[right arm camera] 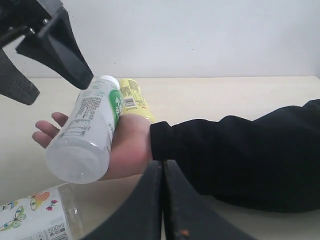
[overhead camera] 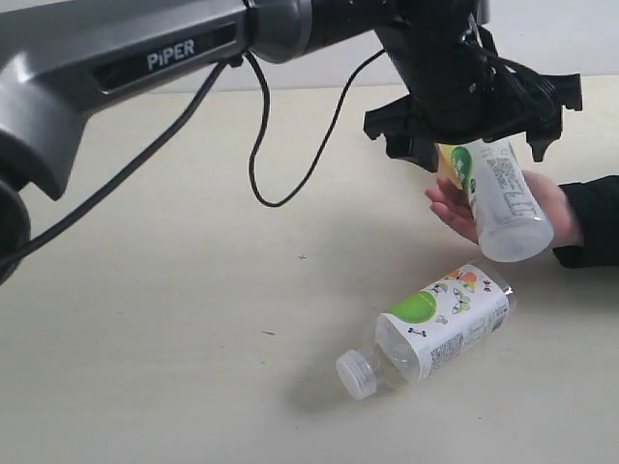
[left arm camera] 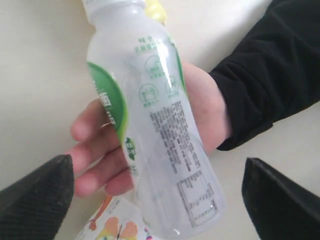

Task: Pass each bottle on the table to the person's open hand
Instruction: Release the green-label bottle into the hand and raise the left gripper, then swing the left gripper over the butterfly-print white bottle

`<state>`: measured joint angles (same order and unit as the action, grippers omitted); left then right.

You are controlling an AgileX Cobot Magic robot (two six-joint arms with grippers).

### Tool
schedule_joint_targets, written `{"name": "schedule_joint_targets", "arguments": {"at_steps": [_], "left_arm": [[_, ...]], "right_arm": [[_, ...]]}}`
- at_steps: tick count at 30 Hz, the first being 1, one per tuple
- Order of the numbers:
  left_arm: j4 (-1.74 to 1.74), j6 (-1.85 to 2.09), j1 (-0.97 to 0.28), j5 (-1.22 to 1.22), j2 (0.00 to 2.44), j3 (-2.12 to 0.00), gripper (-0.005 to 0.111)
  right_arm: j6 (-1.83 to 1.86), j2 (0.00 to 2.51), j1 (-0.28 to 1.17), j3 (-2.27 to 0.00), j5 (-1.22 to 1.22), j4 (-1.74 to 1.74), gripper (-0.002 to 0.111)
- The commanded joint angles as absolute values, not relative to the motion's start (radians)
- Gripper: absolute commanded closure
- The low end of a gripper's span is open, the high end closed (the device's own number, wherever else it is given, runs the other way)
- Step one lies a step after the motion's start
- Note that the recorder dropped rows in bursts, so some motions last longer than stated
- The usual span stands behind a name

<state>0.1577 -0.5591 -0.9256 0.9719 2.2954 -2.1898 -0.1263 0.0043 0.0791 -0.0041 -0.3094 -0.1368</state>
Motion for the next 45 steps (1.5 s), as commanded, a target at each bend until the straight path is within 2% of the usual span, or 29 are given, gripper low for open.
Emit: {"name": "schedule_joint_targets", "arguments": {"at_steps": [1, 7, 10, 13, 18, 24, 35, 38, 45], "left_arm": [[0.126, -0.445, -0.918, 1.048, 2.223, -2.186, 0.020], [0.000, -0.264, -0.918, 1.221, 2.162, -2.186, 0.028], [-0.032, -0.224, -0.918, 1.221, 2.143, -2.170, 0.041], [-0.032, -0.162, -0.918, 1.221, 2.095, -2.101, 0.062], [-0.072, -0.102, -0.912, 1.221, 2.013, -1.940, 0.107], [-0.095, -0.057, -0.889, 1.194, 1.872, -1.681, 0.107], [-0.095, -0.056, -0.837, 0.734, 1.526, -1.168, 0.107], [-0.092, -0.056, -0.837, 0.628, 1.468, -1.104, 0.107], [-0.092, -0.059, -0.837, 0.594, 1.420, -1.057, 0.107]], "right_arm": [[-0.127, 0.000, 0.073, 0.000, -0.300, -0.139, 0.108], [-0.127, 0.000, 0.073, 0.000, -0.300, -0.139, 0.108], [-0.127, 0.000, 0.073, 0.000, -0.300, -0.139, 0.108], [-0.127, 0.000, 0.073, 0.000, -0.300, -0.139, 0.108], [-0.127, 0.000, 0.073, 0.000, -0.300, -0.139, 0.108], [-0.127, 0.000, 0.073, 0.000, -0.300, -0.139, 0.108], [-0.127, 0.000, 0.073, 0.000, -0.300, -0.139, 0.108], [-0.127, 0.000, 0.073, 0.000, -0.300, -0.139, 0.108], [-0.127, 0.000, 0.073, 0.000, -0.300, -0.139, 0.108]]}}
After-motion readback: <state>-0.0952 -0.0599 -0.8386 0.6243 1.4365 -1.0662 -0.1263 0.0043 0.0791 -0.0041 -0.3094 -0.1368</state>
